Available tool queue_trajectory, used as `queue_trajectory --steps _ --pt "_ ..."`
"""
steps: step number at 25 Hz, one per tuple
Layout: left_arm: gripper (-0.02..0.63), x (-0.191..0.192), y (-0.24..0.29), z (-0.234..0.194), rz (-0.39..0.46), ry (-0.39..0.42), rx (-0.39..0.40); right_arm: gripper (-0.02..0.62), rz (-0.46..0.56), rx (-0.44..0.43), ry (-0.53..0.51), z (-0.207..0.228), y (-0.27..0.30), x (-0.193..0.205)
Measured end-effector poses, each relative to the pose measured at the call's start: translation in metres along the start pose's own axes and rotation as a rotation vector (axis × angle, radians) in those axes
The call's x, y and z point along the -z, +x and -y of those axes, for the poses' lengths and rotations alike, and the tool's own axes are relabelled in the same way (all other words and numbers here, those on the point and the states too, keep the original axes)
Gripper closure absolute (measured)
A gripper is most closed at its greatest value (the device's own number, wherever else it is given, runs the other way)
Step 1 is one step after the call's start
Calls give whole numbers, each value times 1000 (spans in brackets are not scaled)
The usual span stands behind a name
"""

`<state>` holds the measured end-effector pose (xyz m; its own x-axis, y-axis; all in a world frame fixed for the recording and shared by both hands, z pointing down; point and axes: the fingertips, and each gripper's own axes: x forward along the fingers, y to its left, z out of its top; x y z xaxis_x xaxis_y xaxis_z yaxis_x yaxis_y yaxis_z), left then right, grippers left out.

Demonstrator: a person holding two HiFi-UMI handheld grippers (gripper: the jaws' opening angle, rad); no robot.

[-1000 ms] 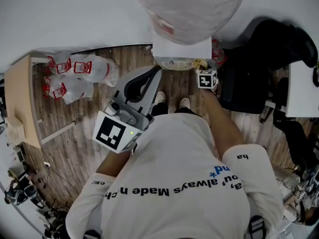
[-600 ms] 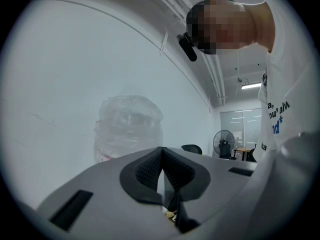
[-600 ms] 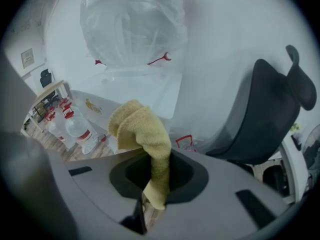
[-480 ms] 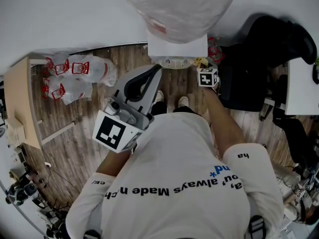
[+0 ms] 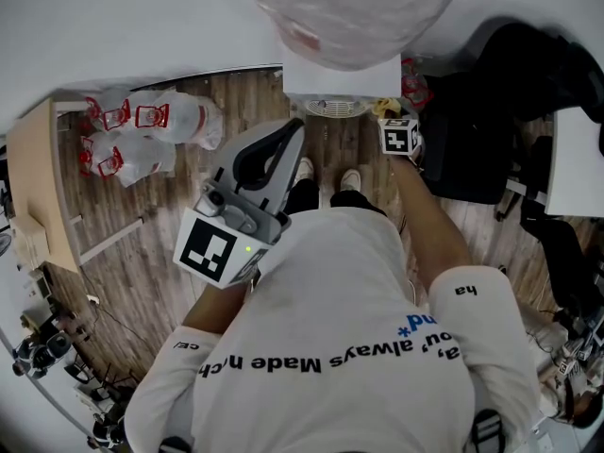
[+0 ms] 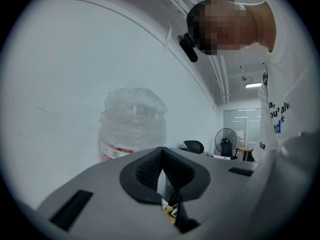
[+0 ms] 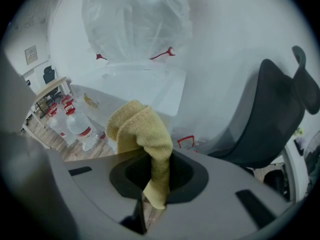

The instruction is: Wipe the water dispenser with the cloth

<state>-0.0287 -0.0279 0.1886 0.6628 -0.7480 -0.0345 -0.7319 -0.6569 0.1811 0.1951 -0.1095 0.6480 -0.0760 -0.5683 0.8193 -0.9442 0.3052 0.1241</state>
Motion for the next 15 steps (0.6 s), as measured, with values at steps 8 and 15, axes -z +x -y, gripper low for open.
queue_trajectory --steps 8,15 --pt "588 35 3 -10 -51 -18 -6 538 17 -17 -14 2 17 7" --pt "588 57 9 -18 -81 -42 -4 538 -2 -23 -34 -1 27 19"
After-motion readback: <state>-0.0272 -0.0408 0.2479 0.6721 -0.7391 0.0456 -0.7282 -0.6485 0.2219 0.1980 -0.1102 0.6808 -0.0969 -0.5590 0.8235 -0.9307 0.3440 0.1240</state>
